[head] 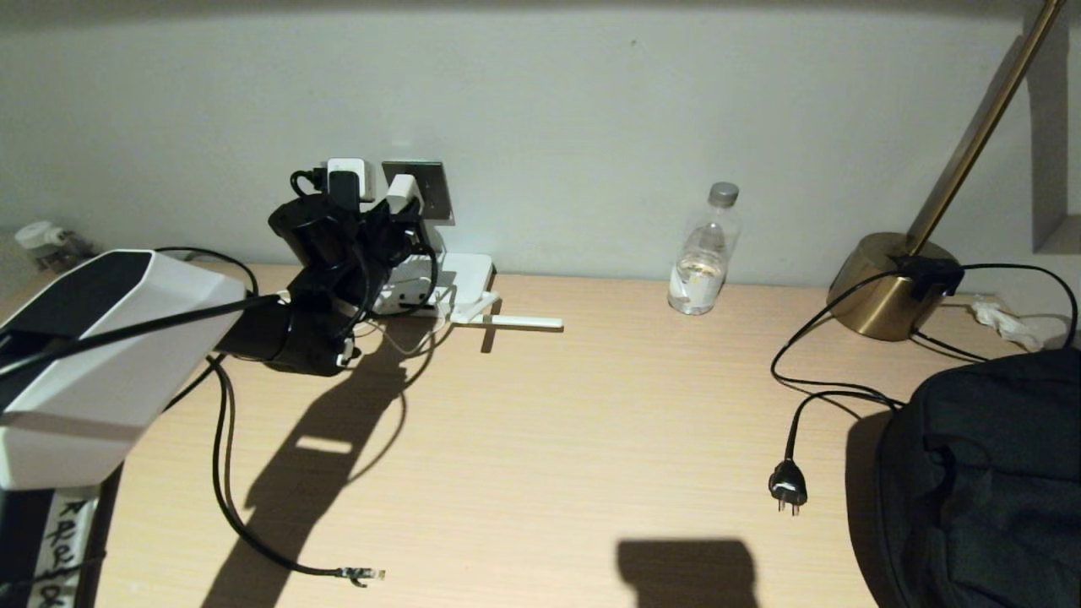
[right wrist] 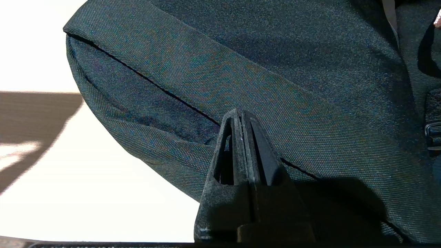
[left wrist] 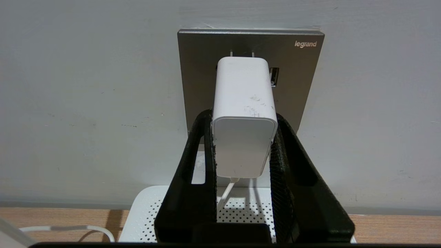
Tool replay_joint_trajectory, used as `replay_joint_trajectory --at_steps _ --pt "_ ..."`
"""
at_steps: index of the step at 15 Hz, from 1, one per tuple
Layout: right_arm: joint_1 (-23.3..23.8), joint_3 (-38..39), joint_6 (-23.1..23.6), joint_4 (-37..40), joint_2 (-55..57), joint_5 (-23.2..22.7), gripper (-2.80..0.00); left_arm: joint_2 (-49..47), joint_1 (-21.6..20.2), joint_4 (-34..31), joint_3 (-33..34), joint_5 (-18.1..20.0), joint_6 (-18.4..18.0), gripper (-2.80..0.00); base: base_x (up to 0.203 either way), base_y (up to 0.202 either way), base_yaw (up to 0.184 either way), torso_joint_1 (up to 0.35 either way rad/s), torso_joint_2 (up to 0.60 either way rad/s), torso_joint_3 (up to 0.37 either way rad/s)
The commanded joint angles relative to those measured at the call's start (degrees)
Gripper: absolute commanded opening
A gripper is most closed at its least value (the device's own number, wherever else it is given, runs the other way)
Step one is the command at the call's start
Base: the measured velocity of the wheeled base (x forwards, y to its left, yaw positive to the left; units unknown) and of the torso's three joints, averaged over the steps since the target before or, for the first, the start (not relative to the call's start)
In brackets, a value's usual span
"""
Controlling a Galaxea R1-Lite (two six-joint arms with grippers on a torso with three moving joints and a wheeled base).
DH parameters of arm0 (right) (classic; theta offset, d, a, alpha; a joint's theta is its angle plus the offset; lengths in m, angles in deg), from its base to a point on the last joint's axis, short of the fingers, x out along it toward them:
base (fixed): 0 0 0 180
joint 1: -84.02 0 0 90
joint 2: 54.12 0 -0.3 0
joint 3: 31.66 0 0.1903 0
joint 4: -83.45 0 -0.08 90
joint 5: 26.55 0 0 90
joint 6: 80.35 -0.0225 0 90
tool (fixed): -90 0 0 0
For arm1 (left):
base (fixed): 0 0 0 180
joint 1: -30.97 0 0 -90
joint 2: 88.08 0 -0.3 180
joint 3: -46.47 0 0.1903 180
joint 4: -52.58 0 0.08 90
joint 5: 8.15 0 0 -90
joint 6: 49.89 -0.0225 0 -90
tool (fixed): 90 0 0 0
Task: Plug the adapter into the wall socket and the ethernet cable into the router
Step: Plug plug into socket
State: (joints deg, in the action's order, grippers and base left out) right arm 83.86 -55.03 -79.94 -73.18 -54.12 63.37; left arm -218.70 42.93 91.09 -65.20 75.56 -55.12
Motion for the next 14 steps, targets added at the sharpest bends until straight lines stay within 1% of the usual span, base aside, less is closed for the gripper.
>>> replay_joint_trajectory --at_steps 1,7,14 --pt "0.0 0.0 0.0 0.0 0.1 -0.1 -2.8 -0.2 0.0 0.3 -0.1 0.0 0.0 -2.8 0.0 0.0 0.0 0.0 0.0 0.0" --pt "0.0 0.0 0.0 0.0 0.1 0.0 -2.8 0.4 0.0 -1.2 -0.2 0.0 0.0 -2.8 0.0 0.0 0.0 0.0 0.0 0.0" --pt "0.0 0.0 0.0 0.0 0.1 0.0 -2.8 0.5 0.0 -1.2 -0.2 -0.1 0.0 -2.8 0.0 0.0 0.0 0.0 0.0 0.0"
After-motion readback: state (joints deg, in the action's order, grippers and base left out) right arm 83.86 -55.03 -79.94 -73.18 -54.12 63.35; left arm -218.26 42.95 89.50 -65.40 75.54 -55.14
